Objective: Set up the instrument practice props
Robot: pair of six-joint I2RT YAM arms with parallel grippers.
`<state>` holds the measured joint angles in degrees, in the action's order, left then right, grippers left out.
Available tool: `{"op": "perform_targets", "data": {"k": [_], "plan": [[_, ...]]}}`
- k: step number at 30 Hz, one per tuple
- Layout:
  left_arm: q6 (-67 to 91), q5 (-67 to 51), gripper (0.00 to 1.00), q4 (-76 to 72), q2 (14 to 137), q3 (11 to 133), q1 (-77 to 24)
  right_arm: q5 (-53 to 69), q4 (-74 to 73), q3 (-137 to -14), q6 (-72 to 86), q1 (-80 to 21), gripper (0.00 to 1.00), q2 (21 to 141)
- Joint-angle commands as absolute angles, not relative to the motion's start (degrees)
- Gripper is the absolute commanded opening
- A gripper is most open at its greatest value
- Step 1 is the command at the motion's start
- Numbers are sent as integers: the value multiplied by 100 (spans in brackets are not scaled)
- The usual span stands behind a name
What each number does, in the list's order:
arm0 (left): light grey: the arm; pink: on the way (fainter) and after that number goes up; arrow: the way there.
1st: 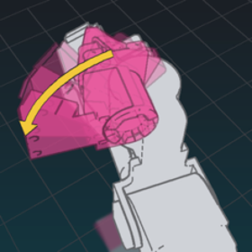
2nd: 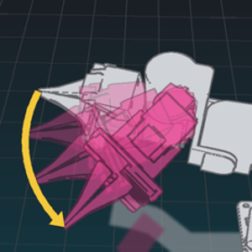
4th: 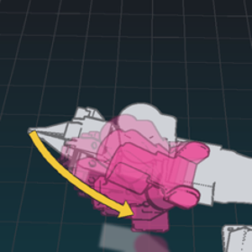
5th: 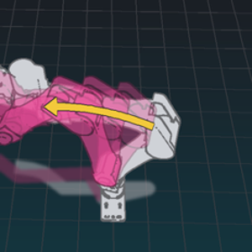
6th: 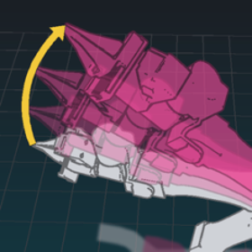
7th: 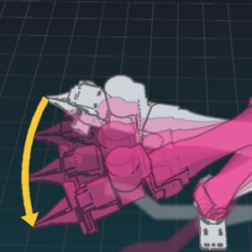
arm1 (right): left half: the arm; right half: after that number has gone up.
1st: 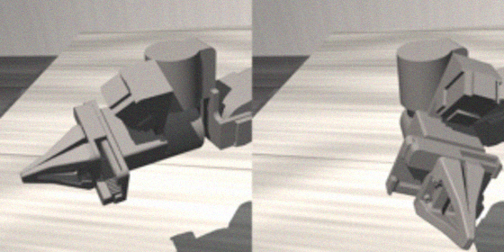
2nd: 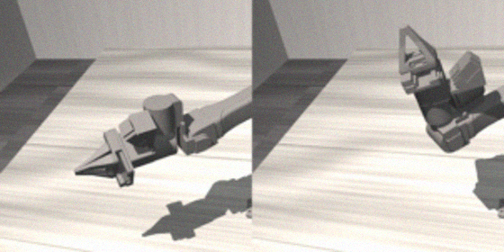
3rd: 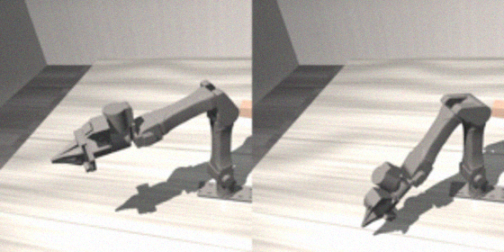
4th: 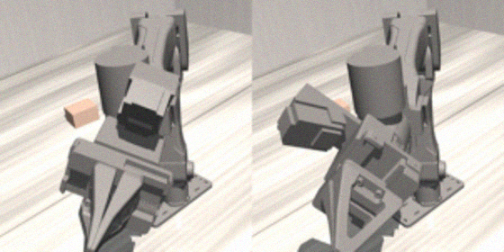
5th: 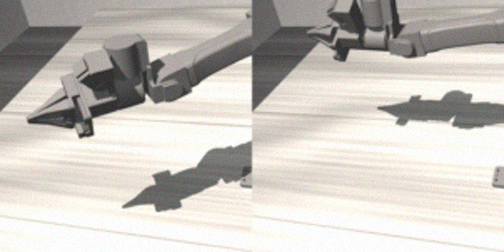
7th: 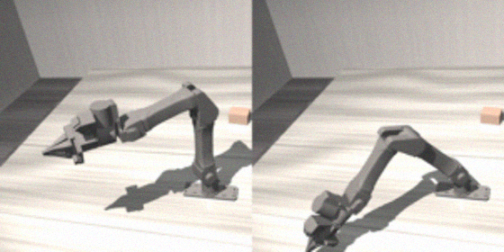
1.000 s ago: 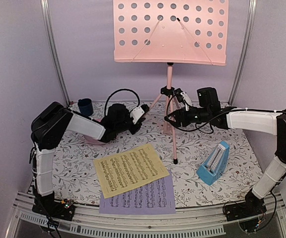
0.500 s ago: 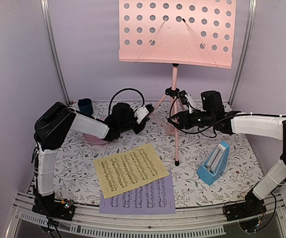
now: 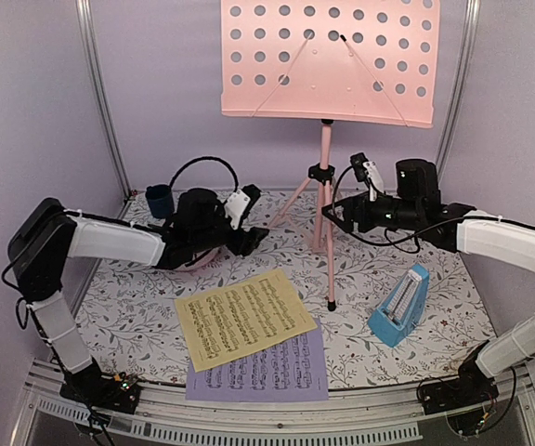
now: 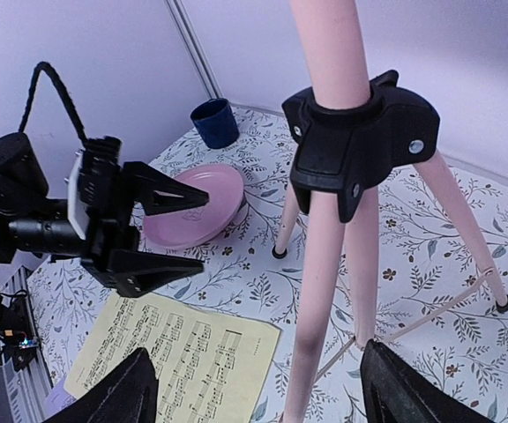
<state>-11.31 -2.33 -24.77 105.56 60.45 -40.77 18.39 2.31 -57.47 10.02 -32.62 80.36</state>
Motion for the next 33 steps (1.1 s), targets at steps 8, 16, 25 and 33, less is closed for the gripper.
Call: {"op": "perform_targets", "data": {"k": [8, 16, 25, 33], "plan": [[2989, 35, 73, -1713, 7749, 3368, -4122, 1734, -510, -5976, 635, -3704, 77, 7571], [4193, 578, 74, -306, 6224, 2589, -4087, 1318, -747, -6133, 247, -4672, 74, 7996], [5318, 112, 71, -17, 4963, 1572, -3764, 1293, -530, -6338, 159, -5219, 70, 8988], [5709, -543, 67, -851, 5059, 988, -3443, 1298, -457, -6624, 116, -5321, 58, 9883]]}}
